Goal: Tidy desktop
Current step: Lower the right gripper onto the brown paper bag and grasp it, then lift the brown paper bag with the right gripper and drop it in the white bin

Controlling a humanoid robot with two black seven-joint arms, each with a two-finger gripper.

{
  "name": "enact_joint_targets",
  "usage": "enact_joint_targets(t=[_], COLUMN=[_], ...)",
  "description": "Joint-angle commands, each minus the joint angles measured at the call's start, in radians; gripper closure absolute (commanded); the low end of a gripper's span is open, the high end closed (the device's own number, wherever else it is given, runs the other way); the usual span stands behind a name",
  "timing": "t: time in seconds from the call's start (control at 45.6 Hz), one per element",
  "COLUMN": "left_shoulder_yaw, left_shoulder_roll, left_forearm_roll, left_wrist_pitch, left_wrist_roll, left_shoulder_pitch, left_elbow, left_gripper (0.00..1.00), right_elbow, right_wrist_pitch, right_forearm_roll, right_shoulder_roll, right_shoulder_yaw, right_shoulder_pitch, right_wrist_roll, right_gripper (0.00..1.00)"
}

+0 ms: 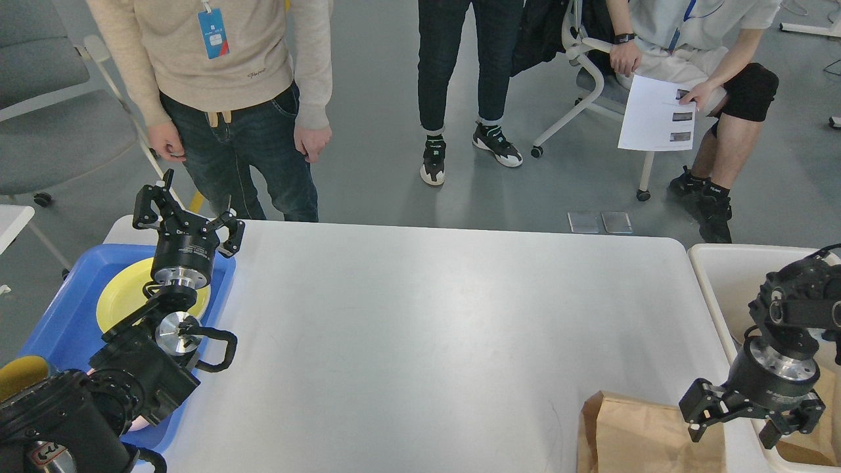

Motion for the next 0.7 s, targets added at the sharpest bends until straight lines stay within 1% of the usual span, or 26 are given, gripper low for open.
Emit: enact_joint_targets(t=[0.0, 0.132, 0.241, 0.307, 0.373, 0.439, 0.461, 0.483, 0.505, 0.527, 0.548, 0.614, 0.68], left_shoulder_yaw=[0.0, 0.0, 0.0, 0.0, 0.0, 0.0, 0.0, 0.0, 0.0, 0.0, 0.0, 0.0, 0.0], left_shoulder_roll=[0.0, 0.0, 0.0, 0.0, 0.0, 0.0, 0.0, 0.0, 0.0, 0.0, 0.0, 0.0, 0.0], left_forearm_roll=[0.0, 0.0, 0.0, 0.0, 0.0, 0.0, 0.0, 0.0, 0.0, 0.0, 0.0, 0.0, 0.0], left_wrist_pitch=[0.0, 0.0, 0.0, 0.0, 0.0, 0.0, 0.0, 0.0, 0.0, 0.0, 0.0, 0.0, 0.0], left_wrist_roll=[0.0, 0.0, 0.0, 0.0, 0.0, 0.0, 0.0, 0.0, 0.0, 0.0, 0.0, 0.0, 0.0], left_shoulder_pitch=[0.0, 0.0, 0.0, 0.0, 0.0, 0.0, 0.0, 0.0, 0.0, 0.0, 0.0, 0.001, 0.0], left_elbow=[0.0, 0.0, 0.0, 0.0, 0.0, 0.0, 0.0, 0.0, 0.0, 0.0, 0.0, 0.0, 0.0], left_gripper=[0.03, 0.03, 0.03, 0.03, 0.03, 0.03, 0.03, 0.03, 0.03, 0.03, 0.03, 0.03, 0.03], right_elbow=[-0.032, -0.036, -0.038, -0.038, -0.038, -0.038, -0.038, -0.038, -0.036, -0.033, -0.035, -0.036, -0.038], right_wrist_pitch=[-0.049, -0.075, -0.099, -0.109, -0.119, -0.139, -0.144, -0.145, -0.144, -0.144, -0.144, -0.144, -0.147], right_forearm_roll=[0.001, 0.001, 0.001, 0.001, 0.0, 0.0, 0.0, 0.0, 0.001, 0.0, 0.0, 0.0, 0.0], right_shoulder_roll=[0.025, 0.026, 0.016, 0.014, 0.012, 0.011, 0.011, 0.012, 0.012, 0.014, 0.014, 0.014, 0.014], right_shoulder_yaw=[0.018, 0.059, 0.128, 0.158, 0.17, 0.17, 0.17, 0.17, 0.17, 0.17, 0.167, 0.17, 0.168], right_shoulder_pitch=[-0.069, -0.089, -0.112, -0.123, -0.13, -0.132, -0.132, -0.132, -0.132, -0.132, -0.133, -0.132, -0.132], right_wrist_roll=[0.002, 0.002, 0.003, 0.003, 0.003, 0.008, 0.008, 0.008, 0.006, 0.006, 0.006, 0.006, 0.006], right_gripper=[0.0, 0.0, 0.03, 0.12, 0.18, 0.29, 0.34, 0.44, 0.6, 0.81, 0.98, 1.0, 1.0])
